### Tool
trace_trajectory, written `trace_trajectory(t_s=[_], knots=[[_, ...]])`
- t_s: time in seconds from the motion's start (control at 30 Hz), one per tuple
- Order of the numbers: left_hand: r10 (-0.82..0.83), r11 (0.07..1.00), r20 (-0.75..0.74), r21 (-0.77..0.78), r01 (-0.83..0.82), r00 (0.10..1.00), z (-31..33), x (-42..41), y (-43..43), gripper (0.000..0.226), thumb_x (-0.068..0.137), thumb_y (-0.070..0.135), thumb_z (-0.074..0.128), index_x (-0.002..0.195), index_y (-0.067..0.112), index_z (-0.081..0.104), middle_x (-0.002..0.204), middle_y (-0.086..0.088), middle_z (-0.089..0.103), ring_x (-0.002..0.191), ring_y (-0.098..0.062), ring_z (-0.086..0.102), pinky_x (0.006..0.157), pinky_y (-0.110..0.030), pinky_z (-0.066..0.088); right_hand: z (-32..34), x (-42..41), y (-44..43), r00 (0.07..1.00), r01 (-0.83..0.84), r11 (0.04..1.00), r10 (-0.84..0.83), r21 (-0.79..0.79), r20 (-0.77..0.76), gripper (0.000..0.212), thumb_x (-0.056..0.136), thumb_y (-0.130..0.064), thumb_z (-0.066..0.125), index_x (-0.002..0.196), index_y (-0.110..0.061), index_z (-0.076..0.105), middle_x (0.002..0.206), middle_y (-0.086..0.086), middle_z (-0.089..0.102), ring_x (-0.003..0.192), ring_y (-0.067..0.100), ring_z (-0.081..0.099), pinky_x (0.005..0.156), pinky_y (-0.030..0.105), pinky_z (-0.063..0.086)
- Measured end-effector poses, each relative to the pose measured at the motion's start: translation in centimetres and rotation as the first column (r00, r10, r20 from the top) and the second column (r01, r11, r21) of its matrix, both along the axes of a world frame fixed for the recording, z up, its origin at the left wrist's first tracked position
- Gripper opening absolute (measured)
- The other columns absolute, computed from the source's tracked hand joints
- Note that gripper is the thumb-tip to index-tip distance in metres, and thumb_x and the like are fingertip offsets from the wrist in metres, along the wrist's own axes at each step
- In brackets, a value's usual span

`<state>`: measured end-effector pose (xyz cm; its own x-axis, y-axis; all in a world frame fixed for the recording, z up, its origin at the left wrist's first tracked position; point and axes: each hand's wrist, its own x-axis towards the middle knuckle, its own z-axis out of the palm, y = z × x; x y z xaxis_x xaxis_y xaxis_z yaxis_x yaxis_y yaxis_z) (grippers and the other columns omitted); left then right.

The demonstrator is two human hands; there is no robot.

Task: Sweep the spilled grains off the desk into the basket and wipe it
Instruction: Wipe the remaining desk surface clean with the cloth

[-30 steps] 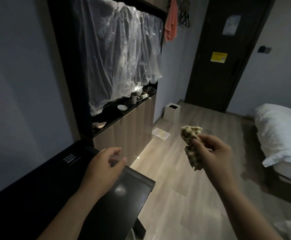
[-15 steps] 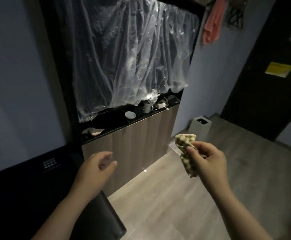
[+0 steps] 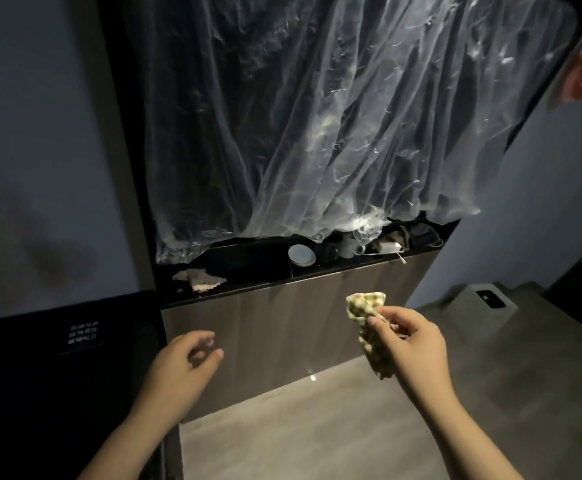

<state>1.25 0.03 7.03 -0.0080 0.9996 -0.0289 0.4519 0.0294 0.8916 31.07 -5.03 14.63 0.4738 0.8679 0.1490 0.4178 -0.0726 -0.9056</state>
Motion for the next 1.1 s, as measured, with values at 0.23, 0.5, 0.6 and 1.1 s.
trace_trajectory(t_s=[0.23, 0.5, 0.6, 1.1], knots=[[0.208, 0.977, -0.020, -0.043, -0.209, 0.978, -0.7, 1.3, 4.7, 0.026, 0.083, 0.017, 0.070, 0.107, 0.023, 0.066, 0.107, 0.005, 0.065, 0.093, -0.004, 0.061, 0.079, -0.027, 0.053, -2.8, -0.8, 12.0, 0.946, -0.317, 0.930, 0.294, -0.186, -0.140, 0.010, 0.085, -0.001, 0.065, 0.088, -0.008, 0.070, 0.063, 0.020, 0.067, 0.043, 0.024, 0.059, 0.038, 0.028, 0.046], [0.491, 0.858, -0.131, -0.097, -0.504, 0.861, -2.8, 4.5, 6.4, 0.027, 0.085, 0.020, 0.067, 0.112, 0.023, 0.063, 0.107, 0.009, 0.060, 0.097, -0.001, 0.057, 0.082, -0.018, 0.046, -11.3, -1.1, 25.0, 0.795, -0.575, 0.757, 0.607, -0.311, 0.009, 0.011, 0.080, -0.020, 0.061, 0.086, -0.022, 0.070, 0.063, 0.003, 0.069, 0.052, 0.022, 0.064, 0.052, 0.041, 0.056], [0.617, 0.763, -0.111, -0.156, -0.627, 0.779, -3.7, 7.0, 6.8, 0.024, 0.083, 0.015, 0.069, 0.106, 0.021, 0.066, 0.103, 0.005, 0.063, 0.091, -0.002, 0.060, 0.088, -0.030, 0.051, -15.6, -0.8, 29.5, 0.731, -0.616, 0.708, 0.677, -0.346, 0.085, 0.025, 0.074, -0.033, 0.057, 0.093, -0.026, 0.071, 0.076, -0.002, 0.071, 0.068, 0.021, 0.068, 0.067, 0.044, 0.058], [0.780, 0.542, -0.203, -0.254, -0.801, 0.592, -6.3, 11.5, 7.4, 0.022, 0.085, 0.023, 0.067, 0.103, 0.032, 0.059, 0.099, 0.015, 0.060, 0.093, -0.002, 0.058, 0.085, -0.024, 0.047, -19.7, -4.3, 38.2, 0.644, -0.690, 0.669, 0.742, -0.276, 0.189, 0.023, 0.091, -0.018, 0.057, 0.102, -0.003, 0.070, 0.091, 0.019, 0.071, 0.081, 0.035, 0.067, 0.073, 0.035, 0.048]])
